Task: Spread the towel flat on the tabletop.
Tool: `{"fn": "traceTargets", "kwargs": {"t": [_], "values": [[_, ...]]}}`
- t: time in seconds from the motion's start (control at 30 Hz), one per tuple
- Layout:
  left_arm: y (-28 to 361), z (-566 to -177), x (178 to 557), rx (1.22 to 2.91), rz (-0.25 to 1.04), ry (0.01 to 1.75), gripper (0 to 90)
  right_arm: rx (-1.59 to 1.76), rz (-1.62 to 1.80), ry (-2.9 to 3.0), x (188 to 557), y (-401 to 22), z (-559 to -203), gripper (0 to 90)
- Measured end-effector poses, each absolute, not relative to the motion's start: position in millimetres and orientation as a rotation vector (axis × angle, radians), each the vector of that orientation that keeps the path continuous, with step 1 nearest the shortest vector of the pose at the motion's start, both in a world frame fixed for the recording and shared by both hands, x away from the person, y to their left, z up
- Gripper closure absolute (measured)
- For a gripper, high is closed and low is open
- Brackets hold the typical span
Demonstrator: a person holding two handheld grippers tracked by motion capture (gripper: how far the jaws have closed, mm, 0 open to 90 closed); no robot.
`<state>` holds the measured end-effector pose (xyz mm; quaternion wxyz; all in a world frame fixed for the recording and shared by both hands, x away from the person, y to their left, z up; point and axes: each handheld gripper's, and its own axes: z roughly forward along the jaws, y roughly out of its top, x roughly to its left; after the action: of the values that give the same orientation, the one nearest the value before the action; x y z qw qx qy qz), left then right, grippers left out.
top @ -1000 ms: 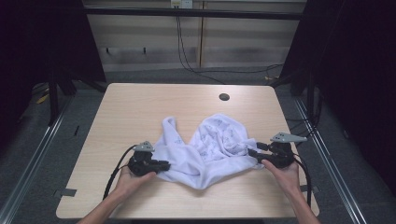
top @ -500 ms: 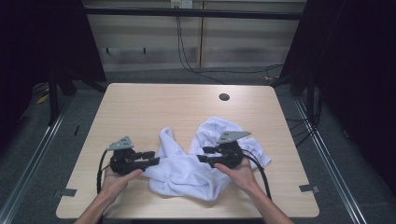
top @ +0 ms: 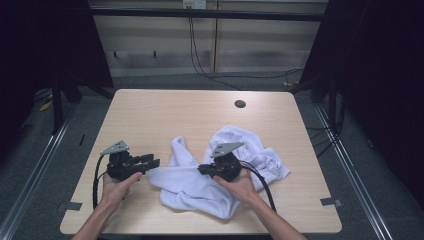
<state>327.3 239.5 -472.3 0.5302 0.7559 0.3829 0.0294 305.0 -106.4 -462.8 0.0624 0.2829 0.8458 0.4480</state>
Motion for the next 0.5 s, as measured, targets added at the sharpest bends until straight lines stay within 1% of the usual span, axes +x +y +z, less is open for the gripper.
{"fn": "traceTargets", "kwargs": {"t": [0.13,0.23,0.27,0.3,0.33,0.43,0.5], "values": [[236,-472,328,1.809,0.067,0.911,54.6,0.922,1.394,2.443,287,-142,-446,86.2],[233,-473,328,1.823,0.062,0.910,54.3,1.004,1.375,2.362,275,-176,-441,86.2],[228,-473,329,1.831,0.067,0.911,54.2,1.032,1.361,2.342,272,-188,-442,86.2],[228,-473,329,1.831,0.067,0.911,54.2,1.032,1.361,2.342,272,-188,-442,86.2],[223,-472,329,1.847,0.069,0.899,54.2,1.096,1.333,2.319,265,-212,-447,86.2],[211,-473,331,1.884,0.073,0.879,54.3,1.194,1.263,2.289,251,-243,-457,86.1],[199,-476,332,1.938,0.068,0.859,54.2,1.262,1.222,2.273,243,-260,-463,86.0]]}}
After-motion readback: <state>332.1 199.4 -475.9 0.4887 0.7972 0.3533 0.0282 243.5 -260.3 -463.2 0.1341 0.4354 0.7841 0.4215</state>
